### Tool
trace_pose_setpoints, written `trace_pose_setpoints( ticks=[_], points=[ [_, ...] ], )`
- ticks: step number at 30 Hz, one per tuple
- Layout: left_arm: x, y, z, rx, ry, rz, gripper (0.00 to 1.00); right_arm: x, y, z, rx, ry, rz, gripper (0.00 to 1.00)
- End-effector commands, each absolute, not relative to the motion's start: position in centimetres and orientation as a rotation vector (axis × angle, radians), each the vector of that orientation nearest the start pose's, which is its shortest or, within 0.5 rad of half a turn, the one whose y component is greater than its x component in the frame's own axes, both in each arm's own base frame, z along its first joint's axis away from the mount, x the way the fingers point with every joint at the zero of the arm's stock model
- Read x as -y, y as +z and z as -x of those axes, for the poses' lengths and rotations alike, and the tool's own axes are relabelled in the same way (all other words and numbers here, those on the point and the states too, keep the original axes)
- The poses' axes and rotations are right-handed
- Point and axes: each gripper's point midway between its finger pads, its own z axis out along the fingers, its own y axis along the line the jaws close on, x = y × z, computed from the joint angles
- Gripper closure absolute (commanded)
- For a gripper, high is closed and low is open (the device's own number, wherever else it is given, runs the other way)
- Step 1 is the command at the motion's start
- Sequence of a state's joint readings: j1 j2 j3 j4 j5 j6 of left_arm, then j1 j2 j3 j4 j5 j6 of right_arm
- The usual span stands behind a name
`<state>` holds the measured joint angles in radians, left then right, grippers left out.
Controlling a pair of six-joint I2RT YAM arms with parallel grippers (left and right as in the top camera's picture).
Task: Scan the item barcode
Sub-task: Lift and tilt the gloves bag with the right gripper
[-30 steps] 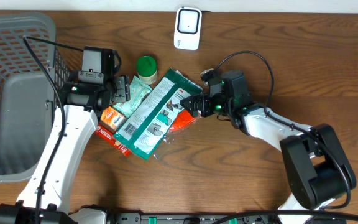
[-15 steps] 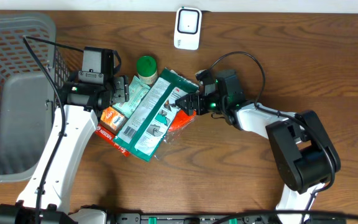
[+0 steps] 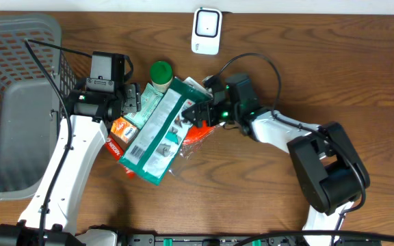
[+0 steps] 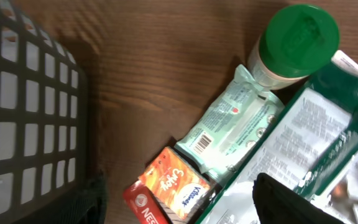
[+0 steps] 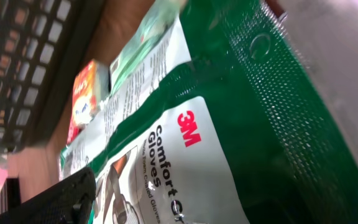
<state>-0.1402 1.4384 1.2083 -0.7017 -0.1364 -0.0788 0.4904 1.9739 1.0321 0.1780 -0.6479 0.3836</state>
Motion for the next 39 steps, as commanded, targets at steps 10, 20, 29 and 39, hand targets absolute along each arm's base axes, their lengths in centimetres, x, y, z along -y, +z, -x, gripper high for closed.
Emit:
trace_pose_setpoints(
  ticks=[10, 20, 29, 39],
  points=[
    [2.2, 17.5, -37.5, -2.523, 0.141, 0.0, 0.25, -32.4, 3.8, -35.3, -2.45, 1.126, 0.498, 0.47],
    [1.8, 17.5, -37.4, -2.525, 0.167, 0.007, 0.25, -30.7, 3.8, -36.4, -2.458, 1.139, 0.444, 0.95],
    [1.8, 17.5, -37.4, -2.525, 0.17, 0.007, 0.25, -29.9, 4.2, -36.6, -2.446, 1.191, 0.454, 0.52],
    [1.8, 17.4, -37.3, -2.529, 0.171, 0.007, 0.25, -32.2, 4.8, -34.5, -2.439, 1.287, 0.521, 0.38]
  ],
)
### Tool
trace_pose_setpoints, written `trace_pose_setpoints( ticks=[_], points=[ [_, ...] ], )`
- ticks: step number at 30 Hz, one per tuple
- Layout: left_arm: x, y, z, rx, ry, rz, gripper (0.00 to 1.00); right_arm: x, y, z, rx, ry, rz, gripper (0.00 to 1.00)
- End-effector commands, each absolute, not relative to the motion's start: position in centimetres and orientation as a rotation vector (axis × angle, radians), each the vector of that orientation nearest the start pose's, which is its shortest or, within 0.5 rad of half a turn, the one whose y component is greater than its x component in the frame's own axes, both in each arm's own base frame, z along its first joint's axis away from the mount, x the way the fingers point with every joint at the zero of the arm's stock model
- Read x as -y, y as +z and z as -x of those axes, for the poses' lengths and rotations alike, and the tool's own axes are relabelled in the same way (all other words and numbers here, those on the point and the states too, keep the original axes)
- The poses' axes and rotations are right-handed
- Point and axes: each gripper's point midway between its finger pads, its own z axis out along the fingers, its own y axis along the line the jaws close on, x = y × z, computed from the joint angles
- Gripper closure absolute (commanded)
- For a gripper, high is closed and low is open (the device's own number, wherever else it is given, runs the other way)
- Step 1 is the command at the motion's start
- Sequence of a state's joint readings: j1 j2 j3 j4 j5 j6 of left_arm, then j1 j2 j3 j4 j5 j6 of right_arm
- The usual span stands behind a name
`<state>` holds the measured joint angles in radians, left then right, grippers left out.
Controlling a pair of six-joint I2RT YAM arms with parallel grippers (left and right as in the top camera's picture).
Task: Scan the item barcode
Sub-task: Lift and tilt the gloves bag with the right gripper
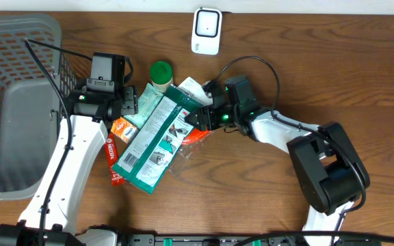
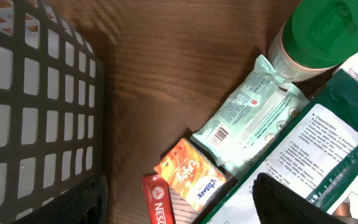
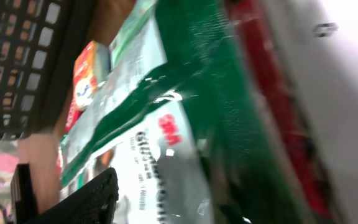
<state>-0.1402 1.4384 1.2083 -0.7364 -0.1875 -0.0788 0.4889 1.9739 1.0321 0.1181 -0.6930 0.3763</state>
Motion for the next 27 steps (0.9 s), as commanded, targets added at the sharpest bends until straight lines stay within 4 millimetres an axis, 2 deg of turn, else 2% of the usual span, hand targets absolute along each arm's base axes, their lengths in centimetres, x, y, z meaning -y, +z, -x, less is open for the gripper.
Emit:
trace_pose_setpoints(
  ticks=[1, 10, 20, 27],
  points=[
    [1.8, 17.4, -37.3, -2.529, 0.171, 0.007, 0.25, -32.3, 4.9, -34.4, -2.436, 1.303, 0.523, 0.39],
    [1.7, 17.4, -37.3, -2.533, 0.172, 0.006, 0.25, -32.8, 5.2, -33.5, -2.449, 1.366, 0.529, 0.4],
    [1.4, 17.4, -37.2, -2.533, 0.196, 0.013, 0.25, -34.4, 5.0, -30.9, -2.499, 1.422, 0.577, 0.39],
    [1.4, 17.3, -37.1, -2.536, 0.197, 0.013, 0.25, -34.8, 4.2, -30.1, -2.55, 1.381, 0.564, 0.37]
  ],
)
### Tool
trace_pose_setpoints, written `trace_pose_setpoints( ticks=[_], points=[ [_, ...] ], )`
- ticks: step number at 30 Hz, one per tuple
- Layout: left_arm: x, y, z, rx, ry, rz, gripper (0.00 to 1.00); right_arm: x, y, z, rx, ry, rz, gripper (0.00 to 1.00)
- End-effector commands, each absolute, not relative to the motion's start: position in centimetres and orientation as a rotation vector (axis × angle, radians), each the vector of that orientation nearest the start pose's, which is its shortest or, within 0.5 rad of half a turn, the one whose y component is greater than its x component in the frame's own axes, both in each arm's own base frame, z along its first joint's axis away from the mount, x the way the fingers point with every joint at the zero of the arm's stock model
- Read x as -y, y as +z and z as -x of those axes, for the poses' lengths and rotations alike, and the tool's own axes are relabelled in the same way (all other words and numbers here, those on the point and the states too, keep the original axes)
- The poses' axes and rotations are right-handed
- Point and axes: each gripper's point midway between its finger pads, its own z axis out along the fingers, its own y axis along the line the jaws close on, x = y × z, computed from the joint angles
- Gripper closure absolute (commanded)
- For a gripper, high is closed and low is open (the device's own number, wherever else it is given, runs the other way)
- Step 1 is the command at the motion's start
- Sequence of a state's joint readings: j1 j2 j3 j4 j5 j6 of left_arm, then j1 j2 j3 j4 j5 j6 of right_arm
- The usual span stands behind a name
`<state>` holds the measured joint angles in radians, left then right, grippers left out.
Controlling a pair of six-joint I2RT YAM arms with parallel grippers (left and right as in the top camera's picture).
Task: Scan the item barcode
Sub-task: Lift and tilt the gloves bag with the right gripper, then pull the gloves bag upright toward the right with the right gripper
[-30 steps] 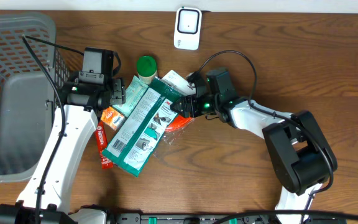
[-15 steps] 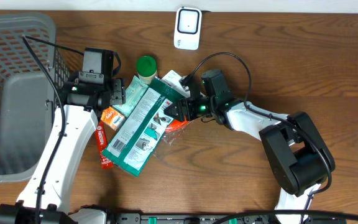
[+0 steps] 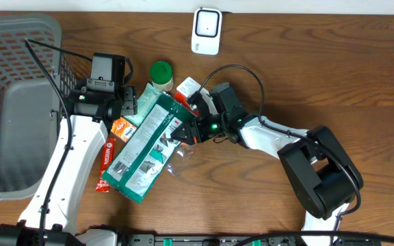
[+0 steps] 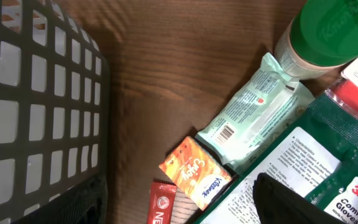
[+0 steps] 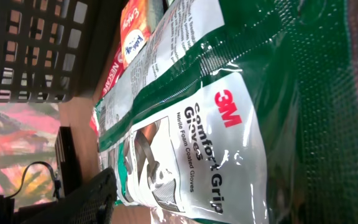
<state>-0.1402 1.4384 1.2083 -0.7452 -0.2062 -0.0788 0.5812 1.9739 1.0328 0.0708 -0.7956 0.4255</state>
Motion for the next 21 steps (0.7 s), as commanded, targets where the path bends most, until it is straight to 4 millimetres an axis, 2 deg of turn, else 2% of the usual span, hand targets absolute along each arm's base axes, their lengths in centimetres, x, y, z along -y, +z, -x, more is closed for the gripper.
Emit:
trace_pose_setpoints(
  ticks=[1, 3, 5, 6, 9, 10, 17, 21],
  points=[
    [1.4, 17.3, -37.1, -2.537, 0.197, 0.012, 0.25, -34.6, 4.0, -30.2, -2.565, 1.362, 0.545, 0.37],
    [1.4, 17.3, -37.1, -2.539, 0.198, 0.012, 0.25, -34.5, 3.8, -30.3, -2.575, 1.347, 0.537, 0.42],
    [1.4, 17.3, -37.0, -2.54, 0.198, 0.012, 0.25, -34.5, 3.8, -30.2, -2.575, 1.348, 0.537, 0.52],
    [1.4, 17.3, -37.0, -2.54, 0.198, 0.012, 0.25, -34.5, 3.8, -30.2, -2.575, 1.348, 0.538, 0.6],
    [1.4, 17.3, -37.1, -2.54, 0.198, 0.012, 0.25, -34.5, 3.8, -30.3, -2.574, 1.344, 0.537, 0.93],
    [1.4, 17.3, -37.0, -2.54, 0.198, 0.012, 0.25, -34.5, 3.7, -30.4, -2.574, 1.336, 0.534, 0.99],
    [1.4, 17.3, -37.0, -2.54, 0.198, 0.012, 0.25, -33.8, 4.0, -31.9, -2.537, 1.317, 0.501, 0.99],
    [1.4, 17.3, -37.0, -2.54, 0.198, 0.012, 0.25, -32.5, 4.5, -34.0, -2.49, 1.303, 0.461, 0.99]
  ],
)
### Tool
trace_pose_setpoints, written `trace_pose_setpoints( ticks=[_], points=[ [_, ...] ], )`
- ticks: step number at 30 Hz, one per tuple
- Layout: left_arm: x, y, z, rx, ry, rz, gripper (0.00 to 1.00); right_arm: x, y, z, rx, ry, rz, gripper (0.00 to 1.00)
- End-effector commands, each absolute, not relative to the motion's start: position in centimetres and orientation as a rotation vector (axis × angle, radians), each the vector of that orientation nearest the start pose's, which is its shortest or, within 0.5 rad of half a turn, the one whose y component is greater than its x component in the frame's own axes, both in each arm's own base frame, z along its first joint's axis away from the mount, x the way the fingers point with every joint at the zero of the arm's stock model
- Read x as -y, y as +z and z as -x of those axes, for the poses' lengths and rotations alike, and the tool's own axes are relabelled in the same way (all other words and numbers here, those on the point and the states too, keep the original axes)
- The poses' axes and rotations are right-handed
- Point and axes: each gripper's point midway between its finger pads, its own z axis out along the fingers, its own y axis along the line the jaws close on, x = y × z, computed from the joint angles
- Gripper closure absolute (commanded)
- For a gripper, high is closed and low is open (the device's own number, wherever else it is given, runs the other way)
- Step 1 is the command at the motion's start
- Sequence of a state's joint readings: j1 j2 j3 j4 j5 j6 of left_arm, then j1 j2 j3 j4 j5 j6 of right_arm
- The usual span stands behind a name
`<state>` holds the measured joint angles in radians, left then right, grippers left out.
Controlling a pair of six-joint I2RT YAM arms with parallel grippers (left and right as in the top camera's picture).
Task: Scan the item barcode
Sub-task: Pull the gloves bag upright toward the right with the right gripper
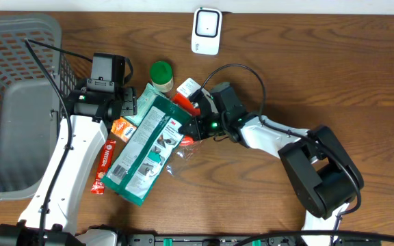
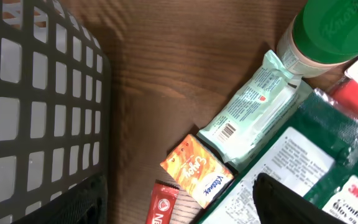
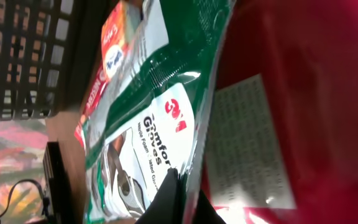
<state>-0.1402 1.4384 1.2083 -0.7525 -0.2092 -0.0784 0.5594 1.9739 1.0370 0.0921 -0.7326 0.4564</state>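
Observation:
A green and white 3M gloves pack (image 1: 146, 147) lies slanted across the pile at mid-table. My right gripper (image 1: 194, 127) is at its upper right edge. In the right wrist view the gripper (image 3: 182, 194) is shut on that thin edge of the gloves pack (image 3: 145, 134), next to a red pack (image 3: 303, 74). My left gripper (image 2: 179, 202) hovers open over the pile's left side, nothing between its fingers (image 2: 288, 199). The white scanner (image 1: 206, 30) stands at the table's back edge.
A grey basket (image 1: 12, 102) fills the left side. The pile also holds a green-lidded bottle (image 1: 161, 73), a mint wipes pack (image 2: 253, 115), an orange tissue pack (image 2: 197, 169), a red stick sachet (image 1: 102, 162) and the red pack (image 1: 182, 103) with a white label.
The right gripper, open against the gloves pack before, is now shut on its edge. The pack sits slightly further down-left, baring more of the red pack. The left arm has not moved.
At first the gloves pack lay high on the pile, covering the red pack, with my open right gripper at its right edge. At each later moment pack and gripper stood further down-left. Now the gripper pinches the pack's edge. The left gripper stayed open in place.

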Motion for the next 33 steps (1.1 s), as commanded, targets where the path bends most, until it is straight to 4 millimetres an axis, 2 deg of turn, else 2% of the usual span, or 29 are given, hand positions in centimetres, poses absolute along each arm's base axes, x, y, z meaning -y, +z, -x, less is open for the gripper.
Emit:
trace_pose_setpoints(
  ticks=[1, 7, 13, 17, 21, 22, 24, 25, 26, 29, 33],
  points=[
    [1.4, 17.3, -37.0, -2.54, 0.198, 0.012, 0.25, -31.9, 4.6, -34.7, -2.477, 1.296, 0.437, 0.99],
    [1.4, 17.3, -37.1, -2.539, 0.197, 0.012, 0.25, -26.0, 5.6, -39.4, -2.414, 1.311, 0.262, 0.99],
    [1.4, 17.3, -37.1, -2.539, 0.197, 0.012, 0.25, -20.0, 6.3, -42.2, -2.357, 1.321, 0.136, 0.99],
    [1.4, 17.3, -37.1, -2.539, 0.197, 0.012, 0.25, -18.1, 6.4, -42.9, -2.342, 1.306, 0.106, 0.99],
    [1.4, 17.3, -37.1, -2.539, 0.197, 0.013, 0.25, -18.0, 6.2, -42.6, -2.354, 1.309, 0.104, 0.97],
    [1.4, 17.3, -37.1, -2.539, 0.197, 0.013, 0.25, -18.2, 6.0, -42.4, -2.366, 1.313, 0.102, 0.91],
    [1.4, 17.3, -37.1, -2.539, 0.196, 0.012, 0.25, -18.5, 5.6, -41.8, -2.392, 1.307, 0.122, 0.71],
    [1.4, 17.3, -37.1, -2.539, 0.197, 0.013, 0.25, -18.6, 5.3, -41.5, -2.406, 1.297, 0.132, 0.51],
    [1.4, 17.3, -37.1, -2.539, 0.197, 0.013, 0.25, -18.7, 5.0, -41.3, -2.419, 1.294, 0.135, 0.42],
    [1.4, 17.3, -37.1, -2.539, 0.197, 0.013, 0.25, -18.8, 4.7, -40.9, -2.444, 1.297, 0.124, 0.29],
    [1.4, 17.3, -37.1, -2.539, 0.197, 0.013, 0.25, -18.9, 4.6, -40.4, -2.462, 1.317, 0.118, 0.28]
  ],
)
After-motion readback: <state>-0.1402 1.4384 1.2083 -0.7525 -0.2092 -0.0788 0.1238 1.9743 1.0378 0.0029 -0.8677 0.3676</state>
